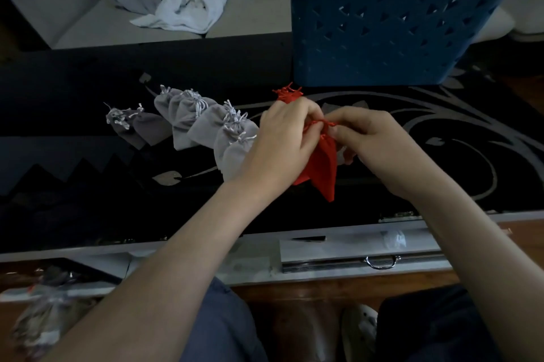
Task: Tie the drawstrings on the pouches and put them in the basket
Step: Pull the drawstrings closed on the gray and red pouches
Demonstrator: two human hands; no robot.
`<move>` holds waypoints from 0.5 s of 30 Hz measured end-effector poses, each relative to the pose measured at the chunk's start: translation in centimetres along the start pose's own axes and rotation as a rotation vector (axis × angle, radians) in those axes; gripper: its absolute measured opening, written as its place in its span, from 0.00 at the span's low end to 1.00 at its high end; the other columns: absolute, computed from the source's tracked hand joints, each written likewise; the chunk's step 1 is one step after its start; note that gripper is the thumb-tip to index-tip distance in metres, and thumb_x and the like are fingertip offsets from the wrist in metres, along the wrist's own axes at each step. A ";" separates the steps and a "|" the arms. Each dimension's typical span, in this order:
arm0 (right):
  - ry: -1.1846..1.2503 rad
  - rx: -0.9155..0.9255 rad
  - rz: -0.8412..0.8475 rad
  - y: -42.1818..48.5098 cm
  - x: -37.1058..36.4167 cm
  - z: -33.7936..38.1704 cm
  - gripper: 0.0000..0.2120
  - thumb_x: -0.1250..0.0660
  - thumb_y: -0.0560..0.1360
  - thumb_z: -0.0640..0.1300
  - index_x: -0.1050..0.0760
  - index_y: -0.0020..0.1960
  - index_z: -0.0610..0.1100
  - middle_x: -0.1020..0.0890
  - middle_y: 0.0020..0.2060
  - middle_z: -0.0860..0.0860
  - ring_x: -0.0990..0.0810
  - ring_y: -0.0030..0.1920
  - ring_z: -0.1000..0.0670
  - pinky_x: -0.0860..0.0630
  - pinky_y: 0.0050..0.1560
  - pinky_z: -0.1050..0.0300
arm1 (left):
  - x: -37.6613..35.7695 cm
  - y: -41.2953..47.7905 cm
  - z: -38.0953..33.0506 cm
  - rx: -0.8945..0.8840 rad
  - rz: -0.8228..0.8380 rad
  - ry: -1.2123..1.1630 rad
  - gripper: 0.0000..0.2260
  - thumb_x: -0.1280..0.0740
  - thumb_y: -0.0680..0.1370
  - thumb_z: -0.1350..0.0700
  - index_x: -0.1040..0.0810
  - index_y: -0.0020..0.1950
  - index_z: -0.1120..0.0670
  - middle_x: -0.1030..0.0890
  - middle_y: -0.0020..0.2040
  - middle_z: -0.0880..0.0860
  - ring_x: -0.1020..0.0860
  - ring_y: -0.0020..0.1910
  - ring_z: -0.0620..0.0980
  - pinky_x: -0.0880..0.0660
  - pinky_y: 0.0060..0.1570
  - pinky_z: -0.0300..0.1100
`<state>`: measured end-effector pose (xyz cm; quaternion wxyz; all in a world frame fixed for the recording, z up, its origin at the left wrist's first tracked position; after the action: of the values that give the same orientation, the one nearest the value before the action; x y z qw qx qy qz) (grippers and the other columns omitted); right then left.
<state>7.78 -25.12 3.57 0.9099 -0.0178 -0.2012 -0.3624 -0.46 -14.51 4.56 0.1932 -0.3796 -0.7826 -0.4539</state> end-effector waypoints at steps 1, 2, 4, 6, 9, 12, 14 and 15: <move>-0.001 0.002 -0.018 0.0 0.1 0.1 0.09 0.37 0.77 0.36 0.20 0.48 0.46 0.19 0.39 0.45 0.23 0.35 0.57 0.27 0.33 0.63 | -0.1 0.0 0.1 0.000 0.010 0.001 0.03 0.35 0.77 0.57 0.23 0.50 0.55 0.29 0.42 0.40 0.31 0.46 0.42 0.37 0.47 0.31; 0.002 0.003 -0.037 -0.1 0.2 0.1 0.09 0.36 0.77 0.36 0.19 0.47 0.46 0.18 0.38 0.45 0.22 0.36 0.57 0.27 0.33 0.64 | -0.2 -0.1 0.2 0.001 0.013 -0.002 0.03 0.35 0.78 0.58 0.23 0.50 0.55 0.27 0.43 0.42 0.30 0.46 0.43 0.37 0.47 0.32; -0.003 0.008 -0.064 0.0 0.3 0.2 0.07 0.35 0.76 0.37 0.19 0.46 0.45 0.18 0.38 0.46 0.22 0.36 0.56 0.27 0.34 0.63 | -0.2 -0.1 0.2 -0.003 0.002 -0.002 0.03 0.35 0.78 0.58 0.23 0.50 0.56 0.26 0.43 0.43 0.29 0.47 0.45 0.36 0.48 0.35; -0.033 0.016 -0.079 0.0 0.1 0.1 0.06 0.35 0.77 0.40 0.20 0.45 0.46 0.18 0.38 0.46 0.23 0.35 0.55 0.26 0.36 0.60 | -0.2 -0.1 0.2 -0.018 -0.017 0.006 0.04 0.36 0.78 0.58 0.22 0.49 0.57 0.24 0.42 0.43 0.27 0.46 0.46 0.35 0.49 0.38; -0.087 0.023 -0.074 0.1 -0.5 -0.1 0.08 0.37 0.77 0.41 0.20 0.43 0.49 0.18 0.35 0.47 0.22 0.34 0.50 0.23 0.40 0.51 | 0.0 -0.1 0.2 -0.042 -0.006 0.039 0.08 0.38 0.78 0.57 0.22 0.48 0.59 0.21 0.42 0.49 0.25 0.44 0.51 0.34 0.49 0.42; -0.094 0.029 -0.098 0.2 -0.8 -0.2 0.10 0.39 0.78 0.41 0.21 0.42 0.48 0.21 0.30 0.52 0.25 0.31 0.56 0.26 0.39 0.53 | 0.0 -0.3 0.1 -0.016 0.044 0.137 0.09 0.41 0.81 0.55 0.24 0.51 0.59 0.20 0.44 0.55 0.24 0.46 0.55 0.37 0.41 0.40; -0.054 0.001 -0.112 0.3 -0.8 -0.4 0.09 0.40 0.78 0.40 0.22 0.44 0.43 0.23 0.29 0.53 0.26 0.30 0.57 0.26 0.38 0.55 | 0.6 -0.4 -0.4 -0.042 -0.043 0.407 0.10 0.40 0.81 0.52 0.23 0.47 0.55 0.20 0.39 0.51 0.22 0.42 0.51 0.48 0.29 0.36; -0.018 -0.018 -0.110 0.4 -0.9 -0.5 0.09 0.40 0.78 0.40 0.22 0.44 0.42 0.23 0.30 0.52 0.26 0.30 0.56 0.26 0.37 0.56 | 0.9 -0.4 -0.7 -0.046 -0.048 0.506 0.09 0.39 0.80 0.51 0.23 0.44 0.52 0.21 0.36 0.48 0.22 0.37 0.48 0.56 0.28 0.33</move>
<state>7.62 -24.38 2.87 0.8866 -0.0183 -0.2068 -0.4133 -1.35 -14.86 5.35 0.3636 -0.2396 -0.7076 -0.5565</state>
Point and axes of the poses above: each hand's wrist, its own y-axis towards the middle knuckle, its own x-axis out of the back of the hand, z = x × y, the point moved 4 cm from there along y, towards the middle knuckle
